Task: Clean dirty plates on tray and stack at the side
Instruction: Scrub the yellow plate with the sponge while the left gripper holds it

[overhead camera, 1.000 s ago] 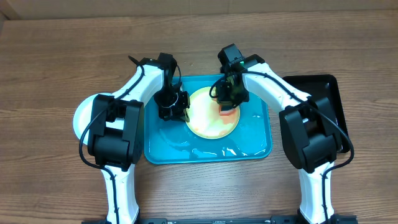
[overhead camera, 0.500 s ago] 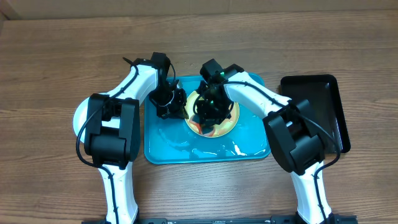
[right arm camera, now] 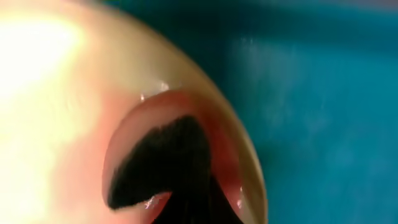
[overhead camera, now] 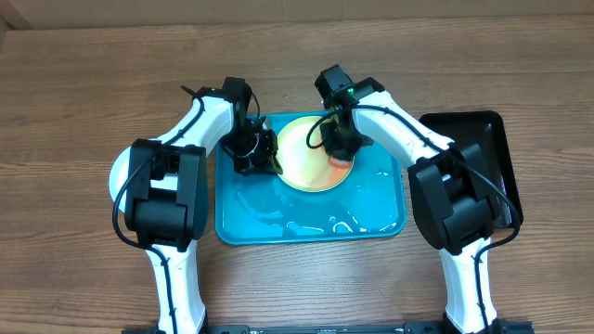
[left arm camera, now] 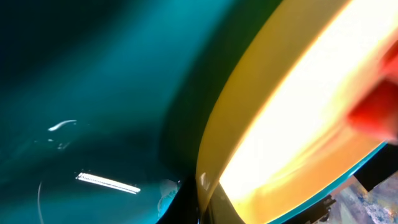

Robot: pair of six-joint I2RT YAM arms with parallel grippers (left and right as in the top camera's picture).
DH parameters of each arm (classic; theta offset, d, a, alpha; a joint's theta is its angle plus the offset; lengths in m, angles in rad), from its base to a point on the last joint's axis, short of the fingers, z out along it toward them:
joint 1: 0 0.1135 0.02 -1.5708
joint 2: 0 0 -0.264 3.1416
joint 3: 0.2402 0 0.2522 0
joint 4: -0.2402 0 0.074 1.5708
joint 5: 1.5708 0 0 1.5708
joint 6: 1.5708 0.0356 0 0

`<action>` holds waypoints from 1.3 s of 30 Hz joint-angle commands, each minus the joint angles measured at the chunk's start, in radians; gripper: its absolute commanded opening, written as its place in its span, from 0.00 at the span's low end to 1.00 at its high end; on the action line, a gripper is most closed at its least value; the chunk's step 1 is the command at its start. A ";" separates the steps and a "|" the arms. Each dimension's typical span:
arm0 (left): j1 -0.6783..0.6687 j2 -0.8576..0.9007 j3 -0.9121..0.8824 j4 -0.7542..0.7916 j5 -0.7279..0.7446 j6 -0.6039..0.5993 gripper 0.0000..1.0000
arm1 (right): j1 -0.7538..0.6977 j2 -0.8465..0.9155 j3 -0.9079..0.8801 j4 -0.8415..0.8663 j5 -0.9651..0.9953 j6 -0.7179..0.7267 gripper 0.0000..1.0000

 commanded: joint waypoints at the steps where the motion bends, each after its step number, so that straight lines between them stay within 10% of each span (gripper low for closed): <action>1: 0.020 0.054 -0.020 0.005 -0.115 0.039 0.04 | 0.004 0.029 -0.006 0.076 -0.067 -0.003 0.04; 13: 0.020 0.054 -0.020 0.002 -0.116 0.038 0.04 | 0.082 0.051 -0.006 0.043 -0.462 -0.006 0.04; 26: 0.020 0.053 -0.014 -0.003 -0.227 0.038 0.04 | -0.024 -0.052 -0.004 -0.168 0.119 0.056 0.04; 39: 0.011 -0.143 0.000 -0.013 -0.368 0.015 0.04 | -0.040 -0.253 0.094 -0.032 -0.037 0.101 0.04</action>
